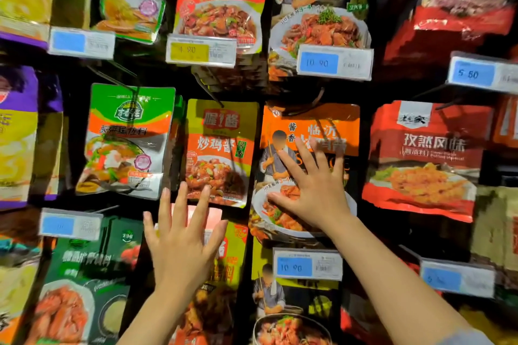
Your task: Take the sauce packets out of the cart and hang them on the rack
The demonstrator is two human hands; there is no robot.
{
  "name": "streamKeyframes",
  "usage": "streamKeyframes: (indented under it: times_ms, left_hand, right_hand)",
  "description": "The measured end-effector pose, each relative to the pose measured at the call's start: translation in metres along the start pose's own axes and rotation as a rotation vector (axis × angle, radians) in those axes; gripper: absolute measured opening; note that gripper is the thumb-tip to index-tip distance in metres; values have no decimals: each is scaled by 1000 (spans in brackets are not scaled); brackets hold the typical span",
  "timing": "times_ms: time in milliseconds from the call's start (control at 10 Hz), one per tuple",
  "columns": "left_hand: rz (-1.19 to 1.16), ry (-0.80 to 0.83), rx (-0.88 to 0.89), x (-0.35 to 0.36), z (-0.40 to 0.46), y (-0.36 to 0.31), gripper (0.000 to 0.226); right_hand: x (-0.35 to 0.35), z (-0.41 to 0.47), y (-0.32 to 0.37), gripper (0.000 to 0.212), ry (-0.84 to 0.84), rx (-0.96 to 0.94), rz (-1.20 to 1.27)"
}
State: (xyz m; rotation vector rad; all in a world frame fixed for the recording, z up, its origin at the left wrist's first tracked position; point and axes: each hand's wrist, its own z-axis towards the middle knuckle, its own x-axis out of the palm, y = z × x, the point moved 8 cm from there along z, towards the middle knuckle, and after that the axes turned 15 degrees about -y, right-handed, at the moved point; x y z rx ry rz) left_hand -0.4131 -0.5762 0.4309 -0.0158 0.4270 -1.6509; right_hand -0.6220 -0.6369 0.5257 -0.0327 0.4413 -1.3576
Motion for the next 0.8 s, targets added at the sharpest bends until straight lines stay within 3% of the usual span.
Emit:
streamKeyframes:
  times_ms: [500, 800]
  left_hand:
    - [-149, 87, 26, -1, 1, 4, 69]
    - [-320, 38, 10, -64, -2, 0, 57]
  right_hand:
    - [-5, 0, 1, 90, 116, 65, 69]
    - [-50, -32, 2, 61, 213, 162, 350]
